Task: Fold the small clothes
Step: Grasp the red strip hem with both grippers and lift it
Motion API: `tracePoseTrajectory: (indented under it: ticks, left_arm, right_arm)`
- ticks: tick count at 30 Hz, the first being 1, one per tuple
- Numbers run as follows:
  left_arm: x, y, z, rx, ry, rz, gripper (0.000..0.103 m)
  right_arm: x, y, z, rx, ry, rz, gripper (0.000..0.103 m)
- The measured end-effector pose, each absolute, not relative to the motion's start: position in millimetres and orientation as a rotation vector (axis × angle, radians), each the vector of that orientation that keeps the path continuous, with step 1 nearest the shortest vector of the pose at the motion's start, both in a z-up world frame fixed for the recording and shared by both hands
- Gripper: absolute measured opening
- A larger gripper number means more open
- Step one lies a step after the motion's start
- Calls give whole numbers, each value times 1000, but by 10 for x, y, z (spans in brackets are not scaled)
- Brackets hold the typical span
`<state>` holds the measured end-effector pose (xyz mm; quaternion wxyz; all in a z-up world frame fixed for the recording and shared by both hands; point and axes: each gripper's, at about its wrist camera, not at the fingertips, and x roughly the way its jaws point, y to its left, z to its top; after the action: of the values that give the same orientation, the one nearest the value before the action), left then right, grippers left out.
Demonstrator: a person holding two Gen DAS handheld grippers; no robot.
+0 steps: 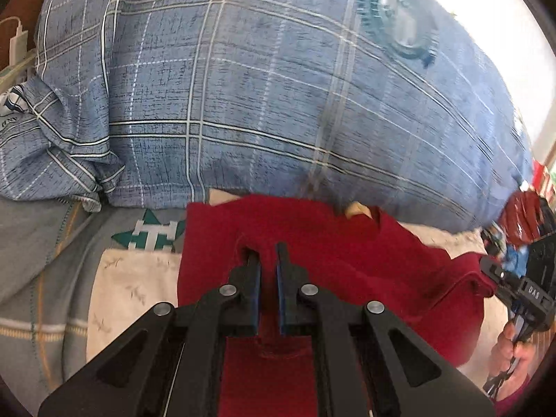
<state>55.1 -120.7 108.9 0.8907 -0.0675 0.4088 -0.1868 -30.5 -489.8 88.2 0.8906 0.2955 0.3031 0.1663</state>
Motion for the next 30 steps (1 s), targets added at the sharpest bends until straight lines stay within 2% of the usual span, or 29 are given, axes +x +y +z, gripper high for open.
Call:
tracePoseTrajectory:
  ticks: [6, 10, 13, 15, 18, 19, 20, 23, 27, 30]
  left_arm:
    - [966, -1298, 837, -188, 925, -363, 7]
    - [1005, -1286, 797, -206, 948, -386, 12]
    - [946, -1306, 846, -173, 928, -395, 17]
    - [925, -1320, 880, -166, 921, -403, 24]
    - [936, -1331, 910, -183, 926, -423, 41]
    - [922, -1338, 934, -178, 920, -415, 59]
    - [895, -1336, 979, -168, 895, -389, 74]
    - [832, -1308, 1118, -181, 825, -399, 77]
    - [831, -1369, 1095, -159, 843, -390, 77]
    - [881, -1433, 967, -105, 866, -339, 77]
  right_arm:
    - [131, -5111, 535, 728, 743, 277, 17]
    - [63, -5256, 578, 812, 710, 317, 22]
    - [4, -5237, 685, 768, 715, 333, 37]
    - [-29, -5267, 749, 769, 690, 322, 57]
    - [-128, -5443, 863, 859, 617, 294, 58]
    - [-163, -5441, 912, 847, 612, 286, 58]
    - [-187, -5397, 961, 808, 612, 283, 58]
    - [-221, -5052, 1071, 610, 651, 306, 58]
    - [-40, -4567, 925, 392, 756, 288, 55]
    - [174, -4543, 752, 350, 793, 204, 51]
